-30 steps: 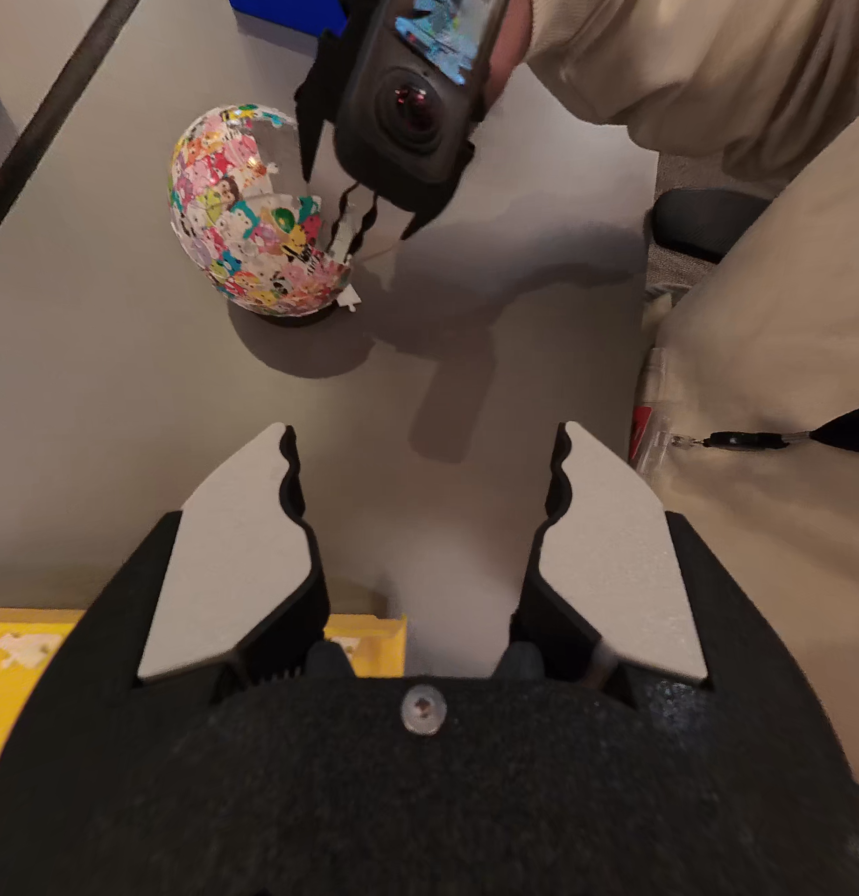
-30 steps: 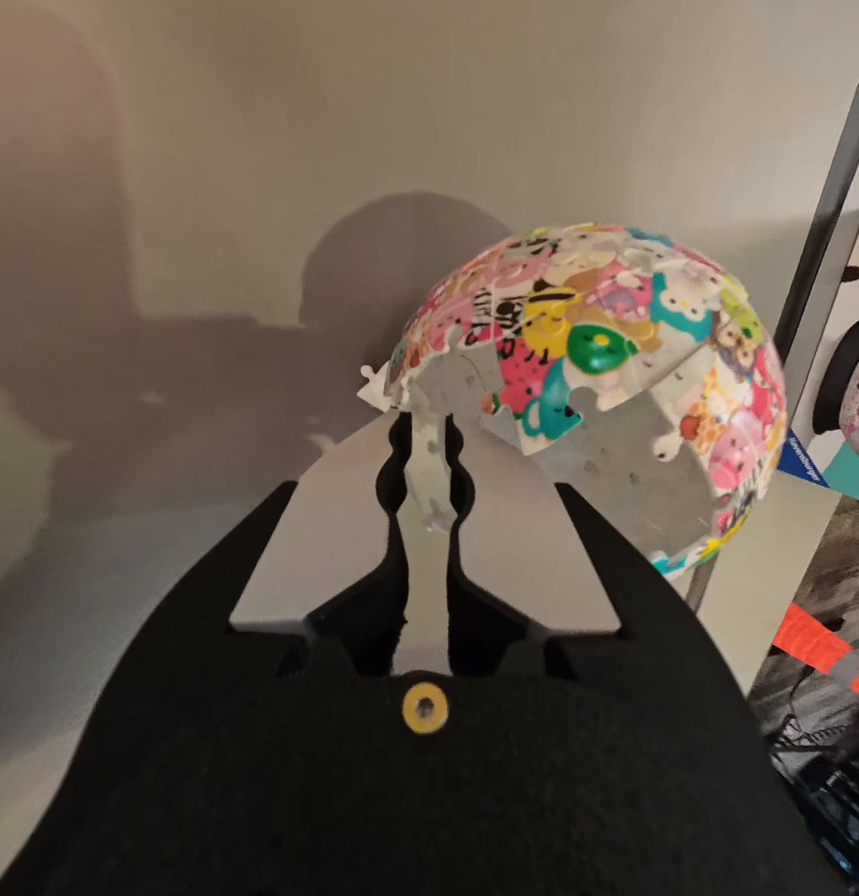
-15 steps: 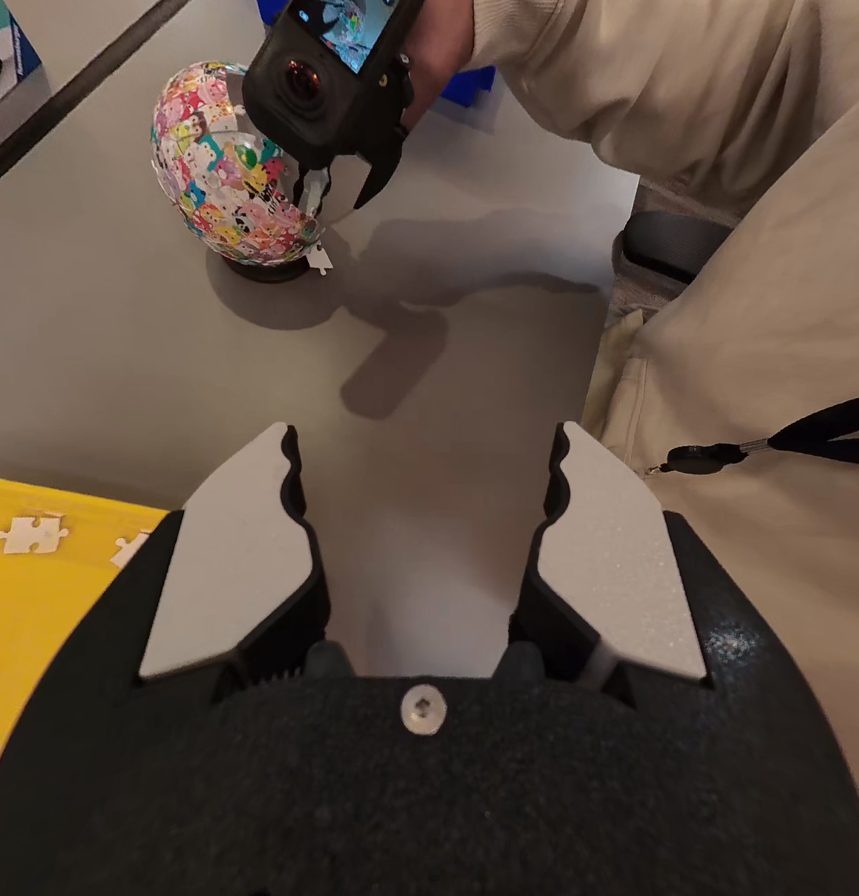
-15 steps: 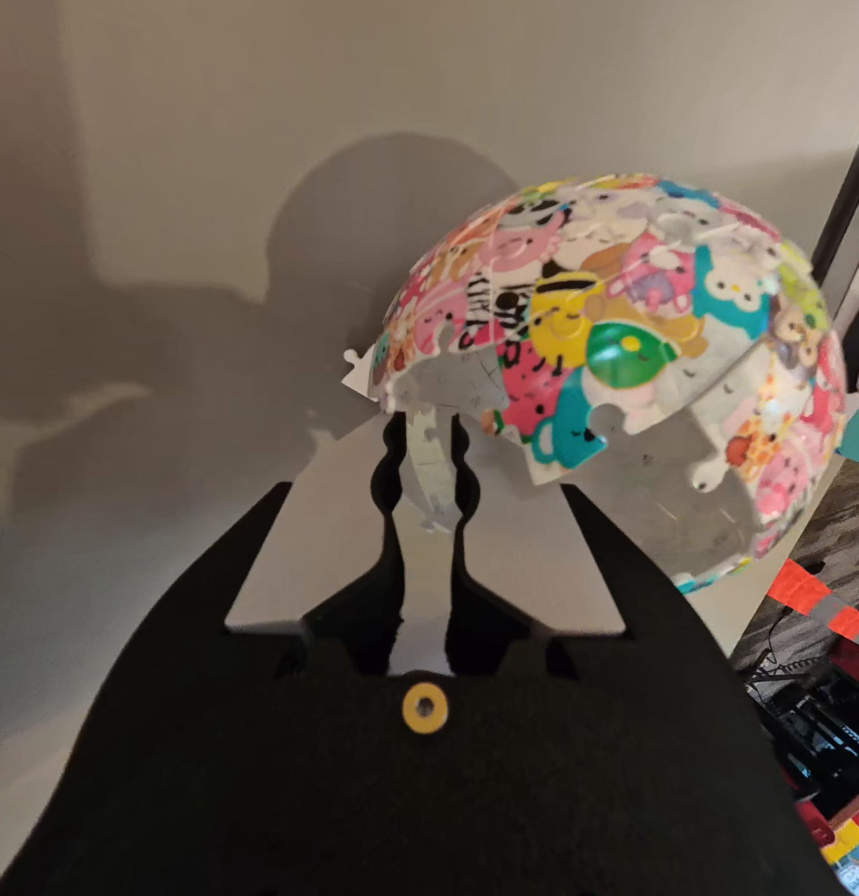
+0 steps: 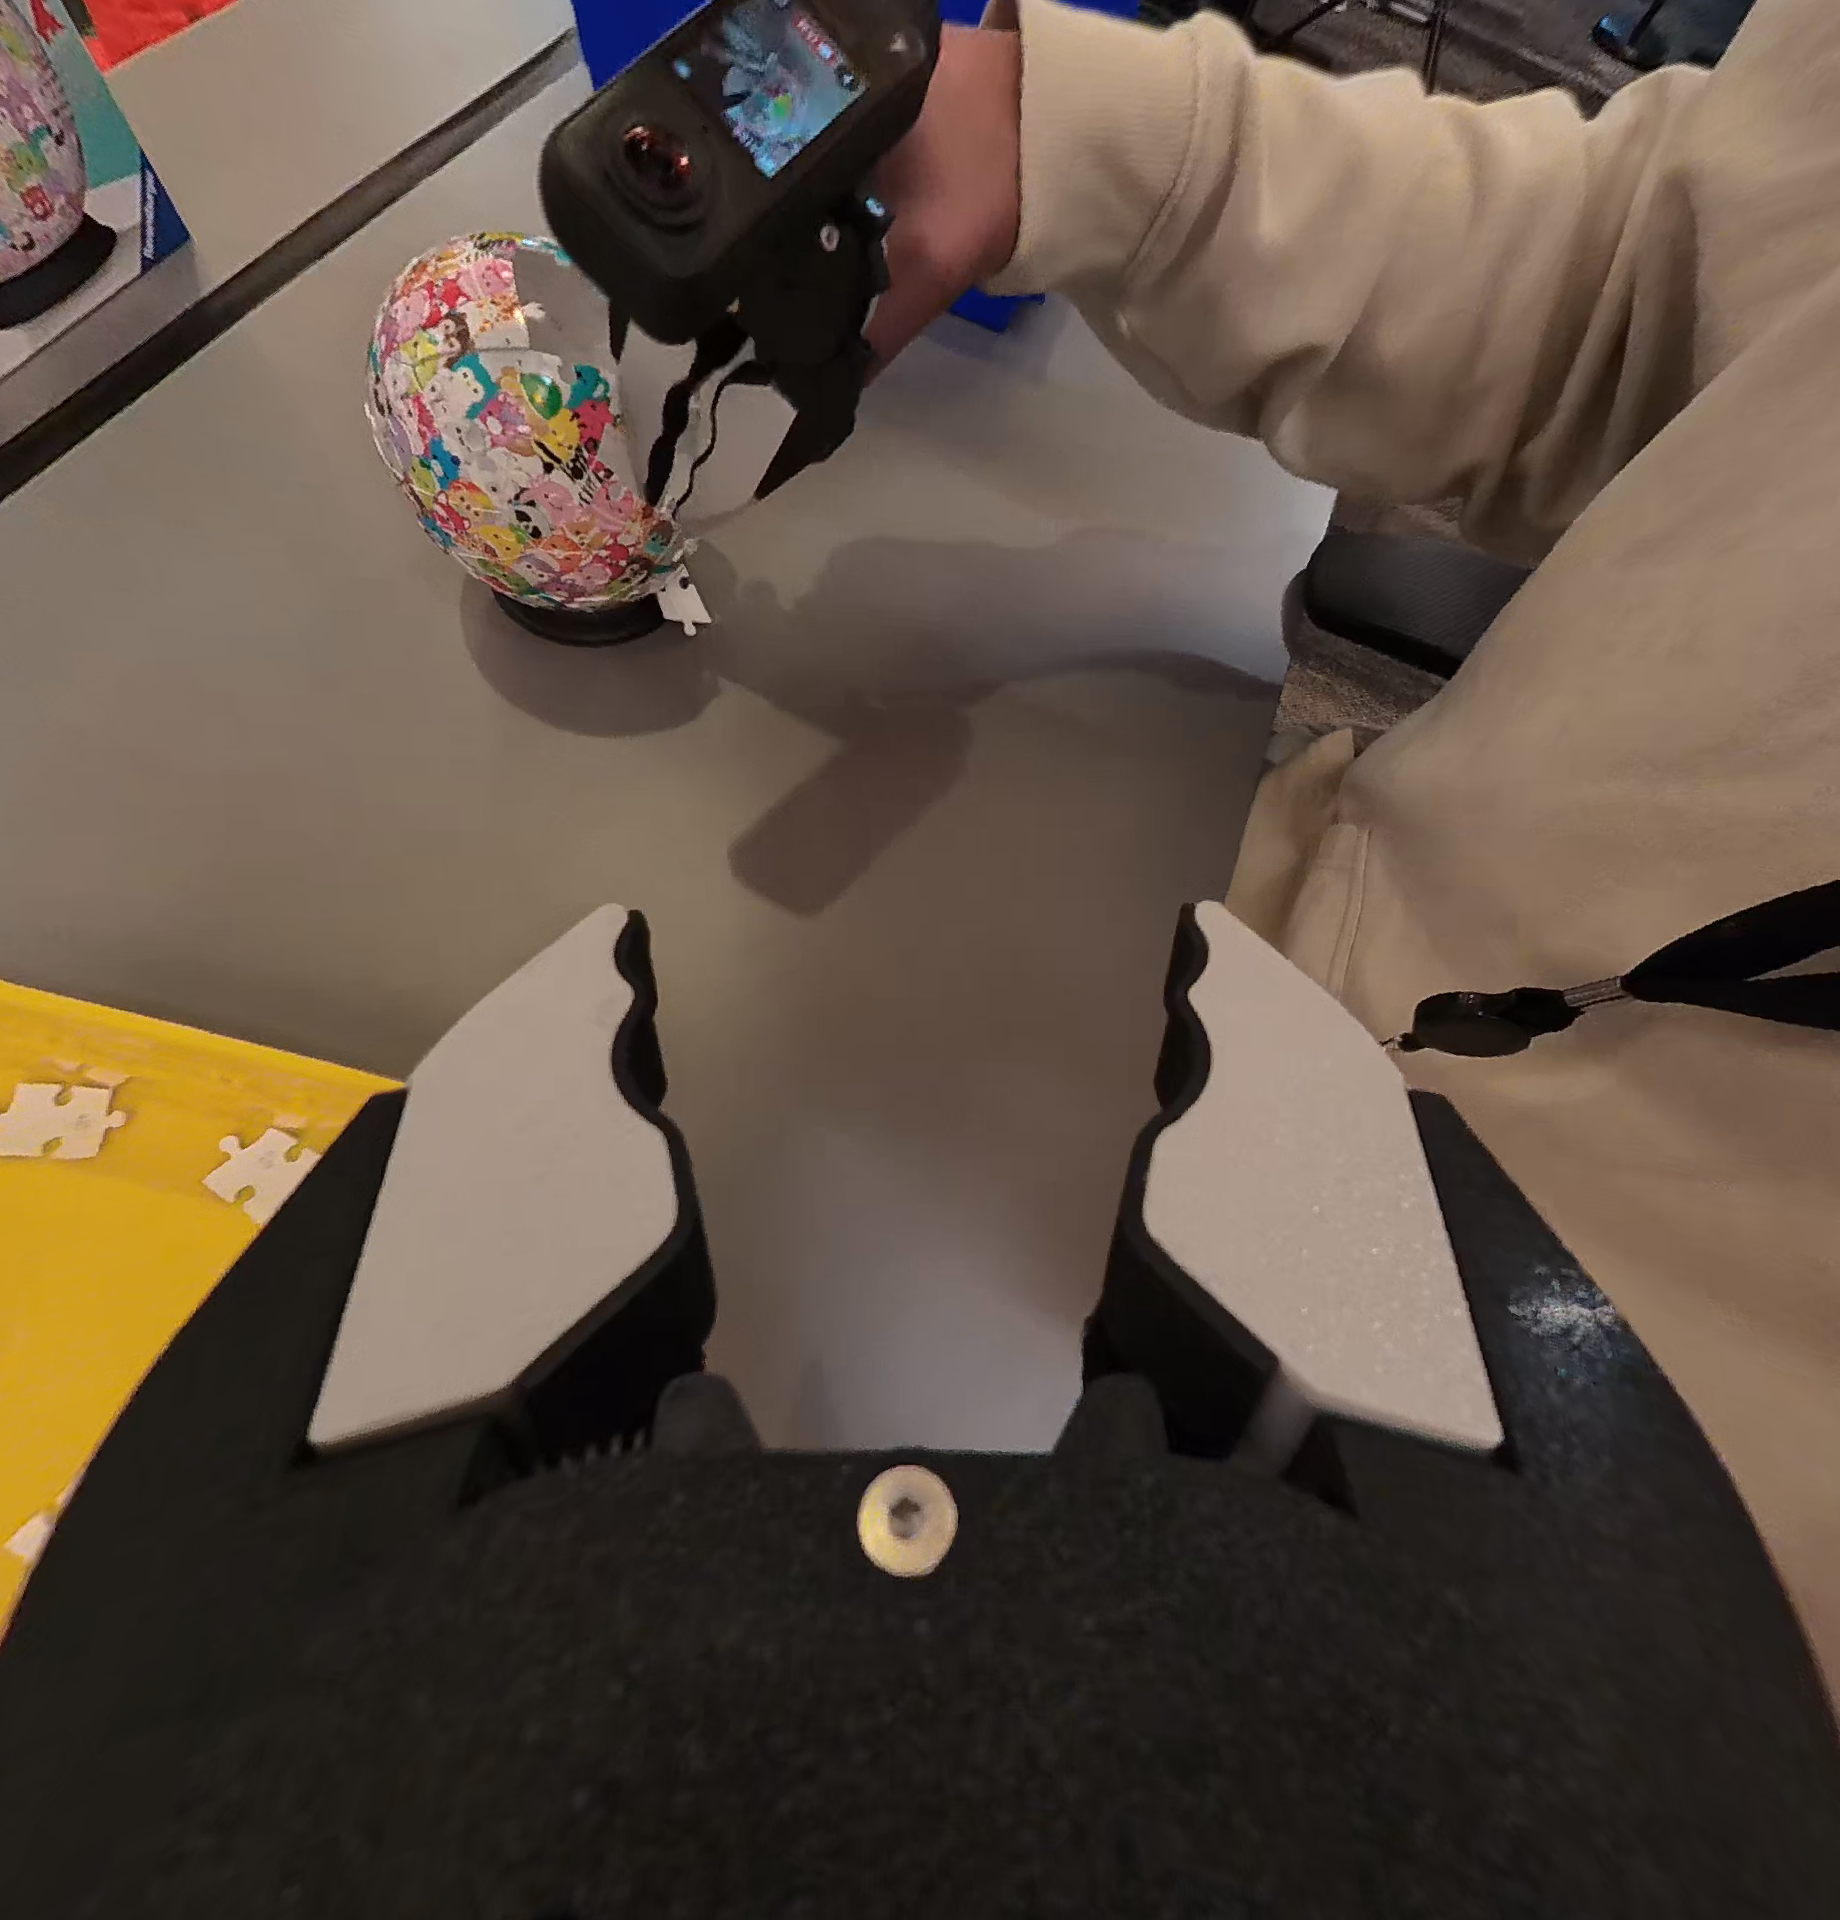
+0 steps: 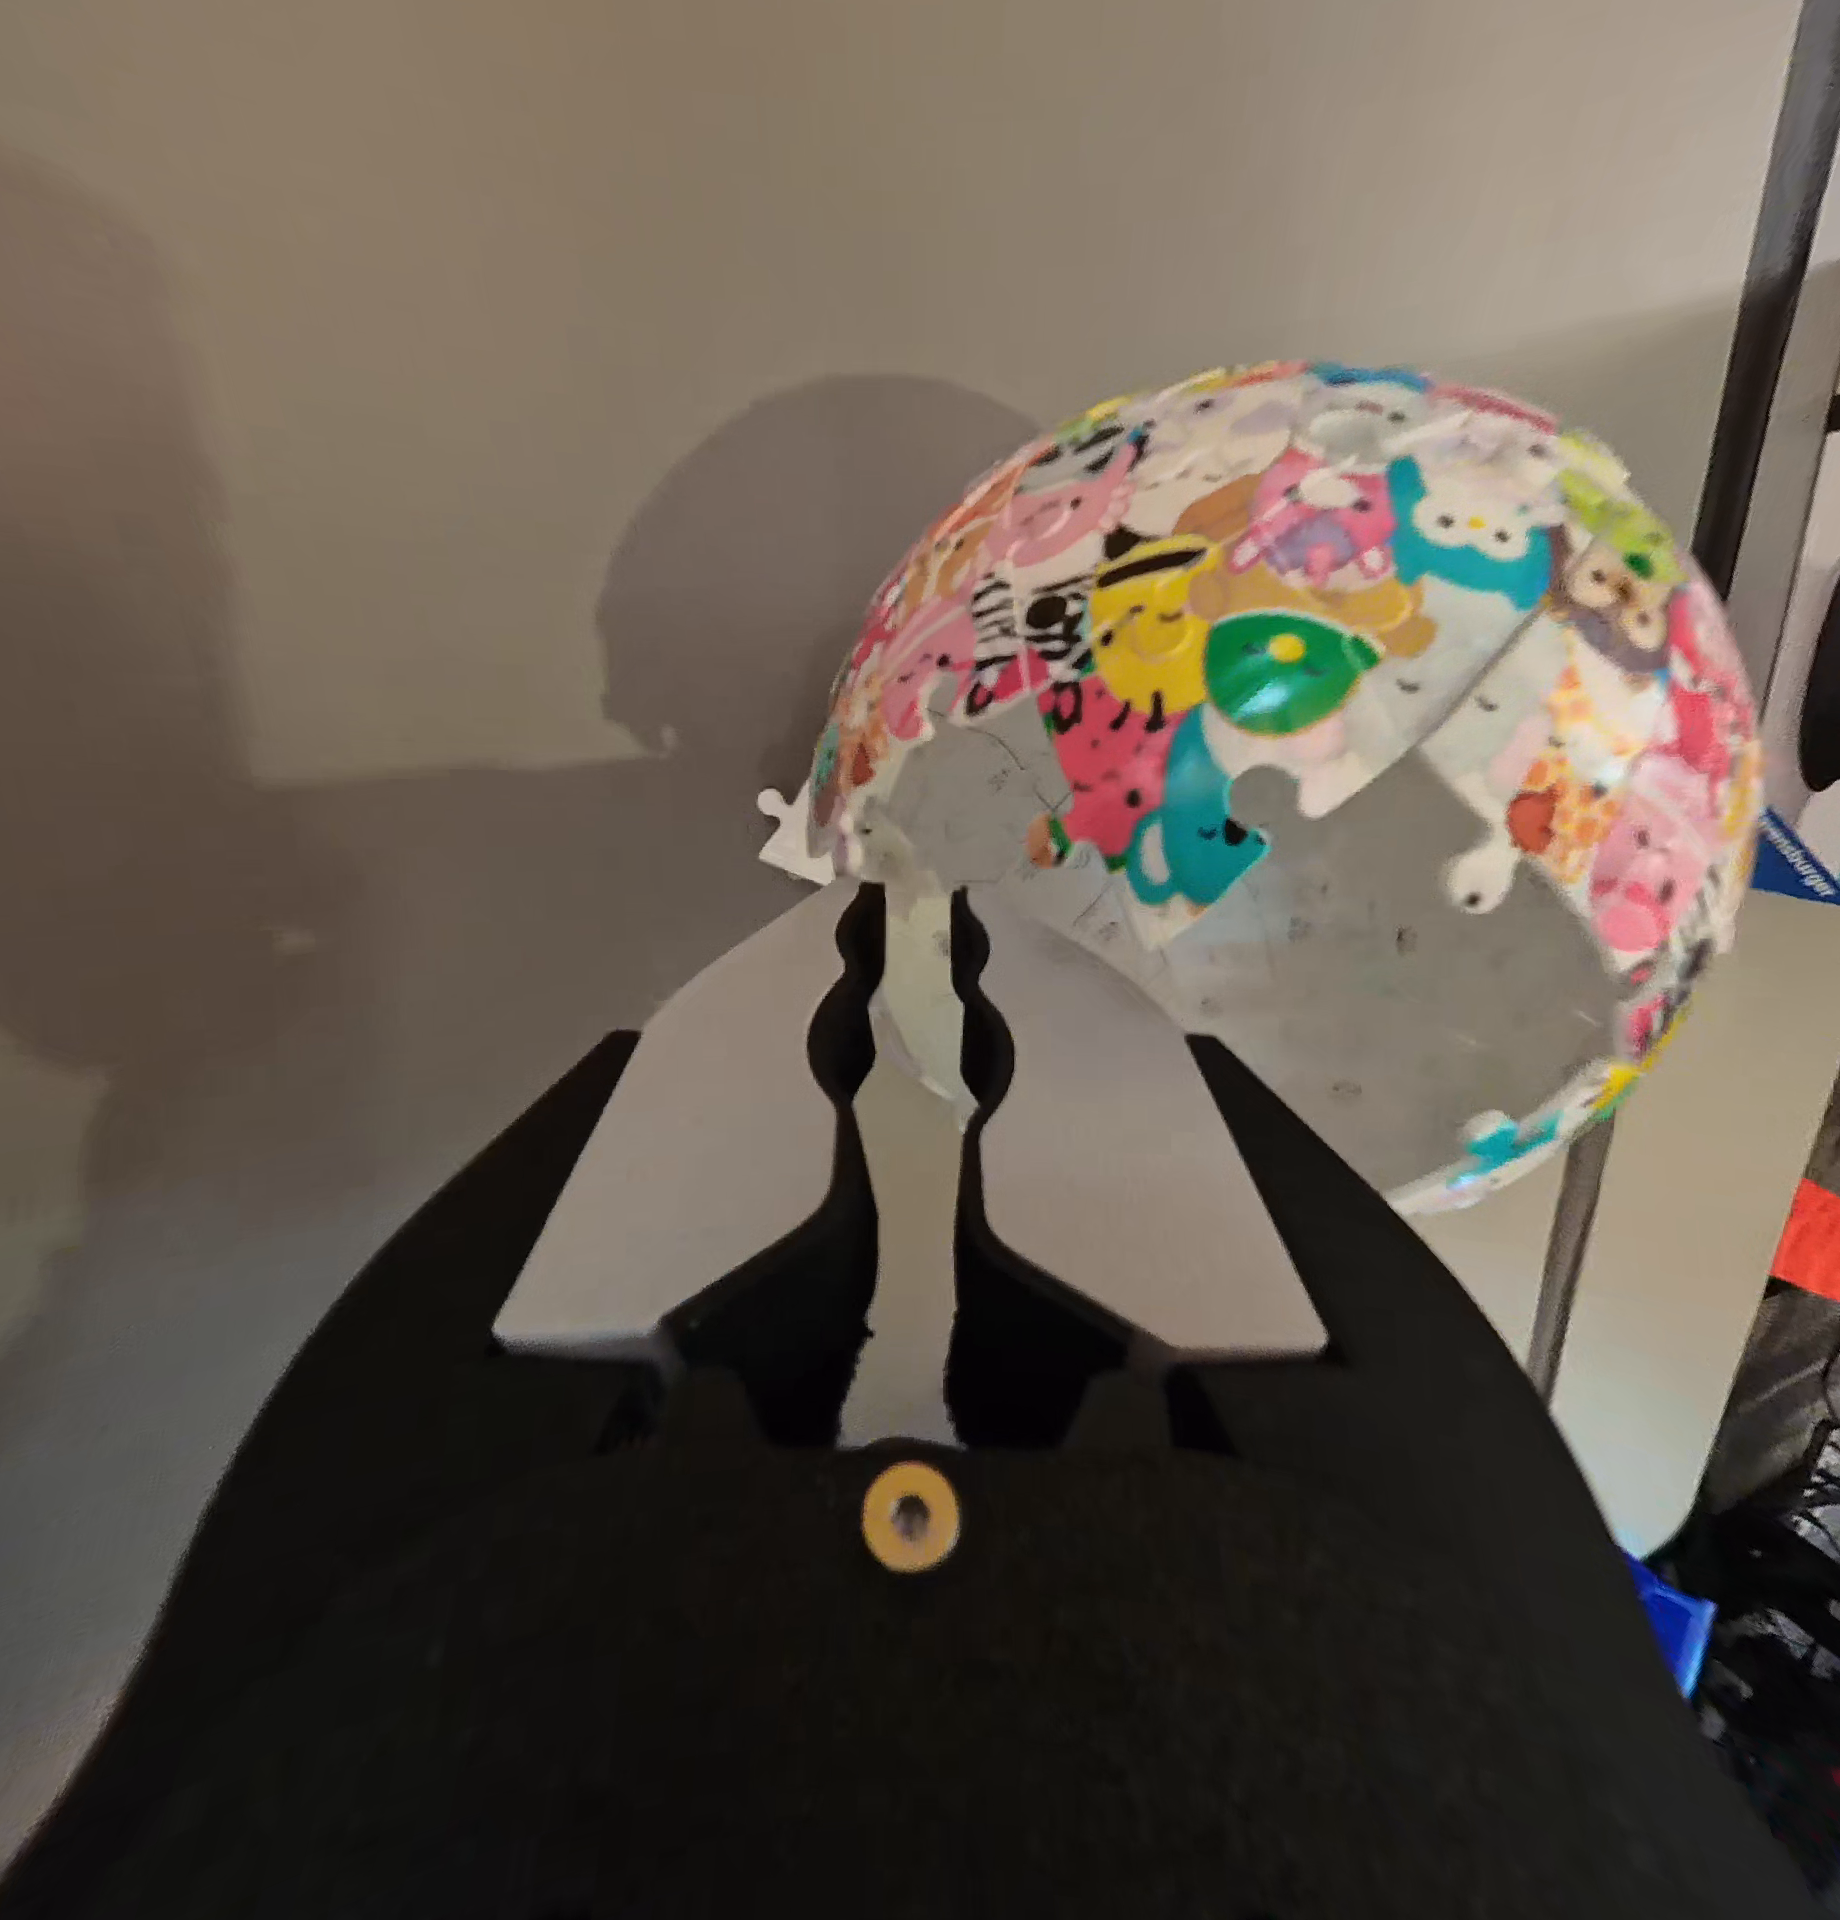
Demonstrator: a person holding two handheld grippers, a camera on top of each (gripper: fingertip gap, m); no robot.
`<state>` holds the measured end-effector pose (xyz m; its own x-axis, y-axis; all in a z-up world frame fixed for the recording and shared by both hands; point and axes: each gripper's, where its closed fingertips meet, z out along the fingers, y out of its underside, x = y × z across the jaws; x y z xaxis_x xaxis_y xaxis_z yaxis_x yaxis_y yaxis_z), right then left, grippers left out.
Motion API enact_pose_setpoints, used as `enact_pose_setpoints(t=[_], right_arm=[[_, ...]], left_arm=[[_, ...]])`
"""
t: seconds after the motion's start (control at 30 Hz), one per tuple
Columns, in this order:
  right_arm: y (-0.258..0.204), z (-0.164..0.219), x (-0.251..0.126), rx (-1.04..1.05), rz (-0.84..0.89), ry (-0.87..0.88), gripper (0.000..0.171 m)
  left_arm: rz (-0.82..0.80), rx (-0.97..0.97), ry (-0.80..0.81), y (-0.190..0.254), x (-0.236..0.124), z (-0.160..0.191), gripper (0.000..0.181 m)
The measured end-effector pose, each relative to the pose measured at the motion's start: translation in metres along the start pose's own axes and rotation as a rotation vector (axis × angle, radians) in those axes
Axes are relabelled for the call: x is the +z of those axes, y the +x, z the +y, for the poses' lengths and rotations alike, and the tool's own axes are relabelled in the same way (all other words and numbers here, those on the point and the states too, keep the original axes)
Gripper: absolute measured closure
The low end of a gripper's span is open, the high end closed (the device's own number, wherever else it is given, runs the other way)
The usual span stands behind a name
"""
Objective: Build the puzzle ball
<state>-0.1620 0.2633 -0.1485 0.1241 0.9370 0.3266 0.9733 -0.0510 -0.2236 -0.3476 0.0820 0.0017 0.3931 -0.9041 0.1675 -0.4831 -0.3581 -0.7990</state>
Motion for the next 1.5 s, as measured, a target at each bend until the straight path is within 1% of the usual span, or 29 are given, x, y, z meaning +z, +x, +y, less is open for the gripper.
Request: enact_pose_setpoints(t=[0.33, 0.53, 0.63, 0.8, 1.13, 1.5], right_arm=[[0.003, 0.005, 0.011, -0.007, 0.006, -0.036, 0.161], [0.004, 0.010, 0.017, -0.017, 0.017, -0.062, 0.158], [0.003, 0.012, 0.020, -0.029, 0.020, -0.074, 0.162], [0.004, 0.009, 0.015, -0.025, 0.018, -0.045, 0.167], [-0.002, 0.005, -0.004, -0.062, 0.045, -0.004, 0.169], [0.002, 0.013, -0.004, -0.009, 0.047, -0.014, 0.168]], left_arm=[[-0.013, 0.000, 0.006, 0.004, -0.002, -0.001, 0.088], [-0.010, 0.012, -0.002, 0.004, 0.000, -0.003, 0.089], [-0.011, 0.015, -0.002, 0.004, 0.000, -0.003, 0.089], [-0.014, 0.013, 0.004, 0.004, -0.003, -0.004, 0.090], [-0.003, 0.012, 0.006, 0.008, 0.001, -0.003, 0.093], [0.005, 0.018, 0.009, 0.011, 0.006, -0.007, 0.093]])
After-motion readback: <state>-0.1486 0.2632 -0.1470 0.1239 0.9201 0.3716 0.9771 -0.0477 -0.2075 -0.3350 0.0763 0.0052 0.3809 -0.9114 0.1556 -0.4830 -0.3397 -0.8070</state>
